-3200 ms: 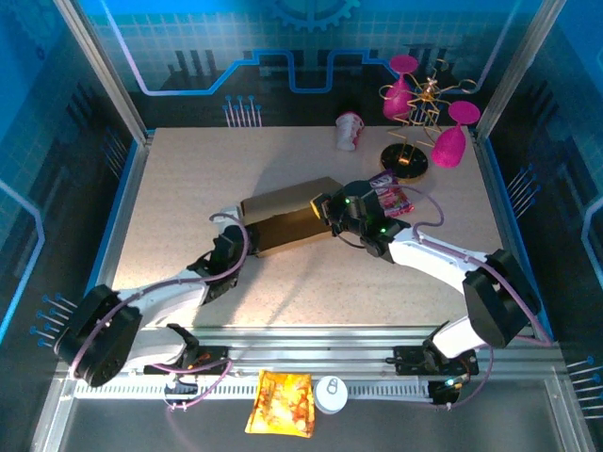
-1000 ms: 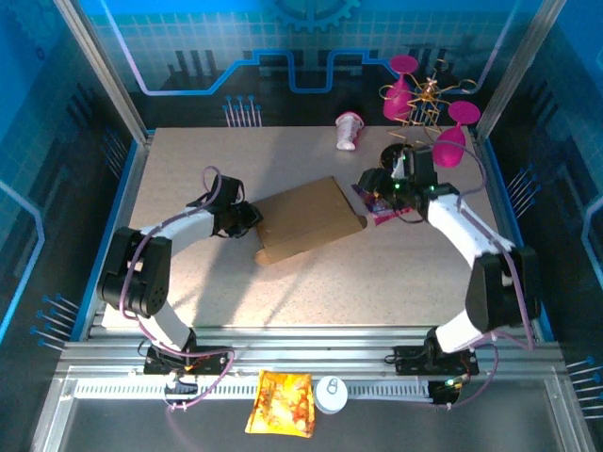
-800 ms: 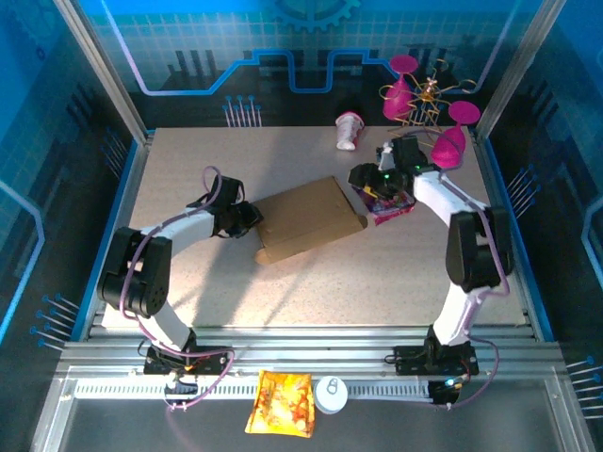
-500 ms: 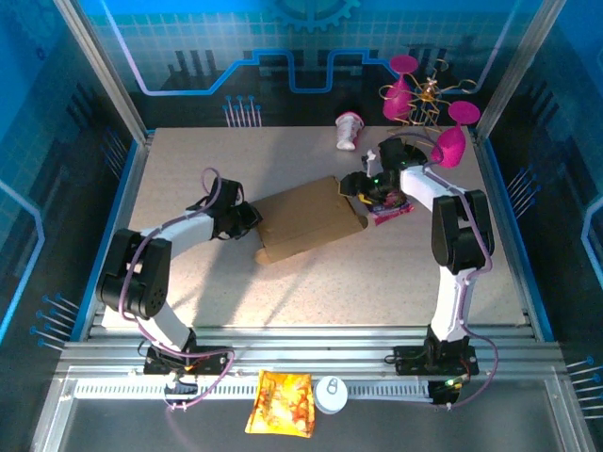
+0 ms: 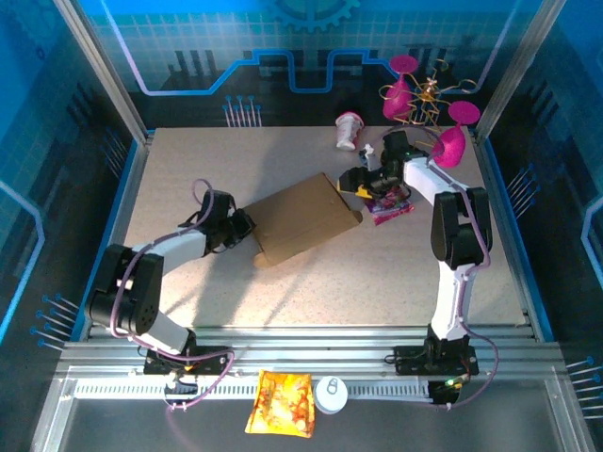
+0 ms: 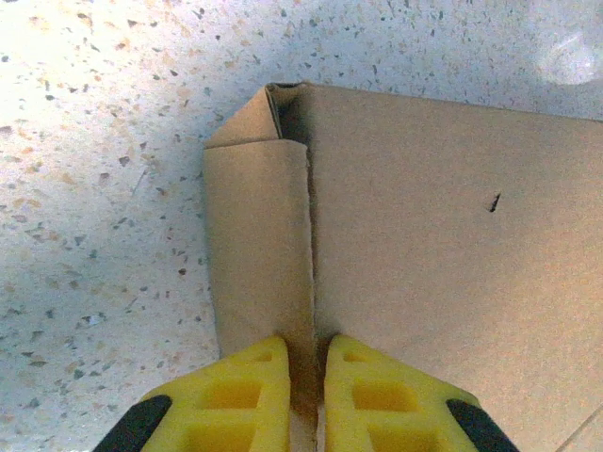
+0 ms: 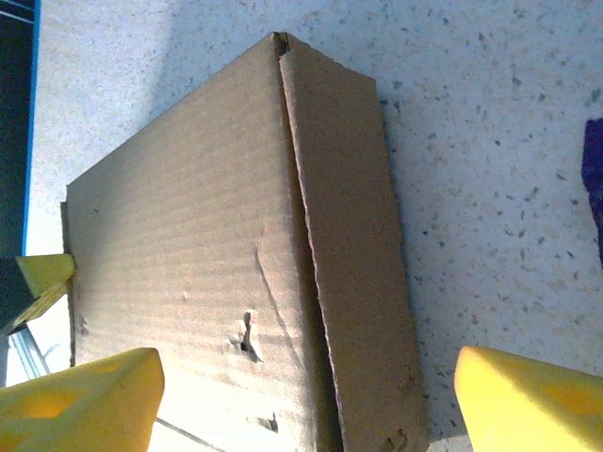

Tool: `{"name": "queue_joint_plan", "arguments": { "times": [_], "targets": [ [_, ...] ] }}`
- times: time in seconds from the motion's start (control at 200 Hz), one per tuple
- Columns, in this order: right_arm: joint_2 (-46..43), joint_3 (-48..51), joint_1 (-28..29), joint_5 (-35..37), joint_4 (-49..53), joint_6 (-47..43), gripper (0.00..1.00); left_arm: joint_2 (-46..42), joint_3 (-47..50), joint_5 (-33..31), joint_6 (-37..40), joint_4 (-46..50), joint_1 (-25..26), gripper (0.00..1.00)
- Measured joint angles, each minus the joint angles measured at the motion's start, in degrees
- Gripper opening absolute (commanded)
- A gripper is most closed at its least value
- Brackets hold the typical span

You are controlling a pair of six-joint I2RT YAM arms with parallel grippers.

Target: Fold the paper box

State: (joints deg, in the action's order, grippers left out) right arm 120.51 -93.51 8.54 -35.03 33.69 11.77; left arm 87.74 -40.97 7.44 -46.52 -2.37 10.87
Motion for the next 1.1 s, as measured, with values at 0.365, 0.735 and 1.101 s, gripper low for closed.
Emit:
{"name": "queue_joint_plan", "arguments": {
  "times": [0.365, 0.735, 1.101],
  "targets": [
    [10.6, -11.2, 1.1, -2.3, 11.5, -8.3, 0.92, -3.9, 7.5, 0.6, -0.3, -8.0, -1.0, 0.0],
    [15.8, -15.8, 3.0, -13.8, 16.5, -12.9, 0.93, -5.0, 9.4, 0.6, -1.4, -9.8, -1.2, 0.0],
    [17.4, -14.2, 5.1, -21.4, 15.8, -11.7, 0.72, -4.6, 9.2, 0.6, -1.3, -10.1, -1.7, 0.0]
  ]
}}
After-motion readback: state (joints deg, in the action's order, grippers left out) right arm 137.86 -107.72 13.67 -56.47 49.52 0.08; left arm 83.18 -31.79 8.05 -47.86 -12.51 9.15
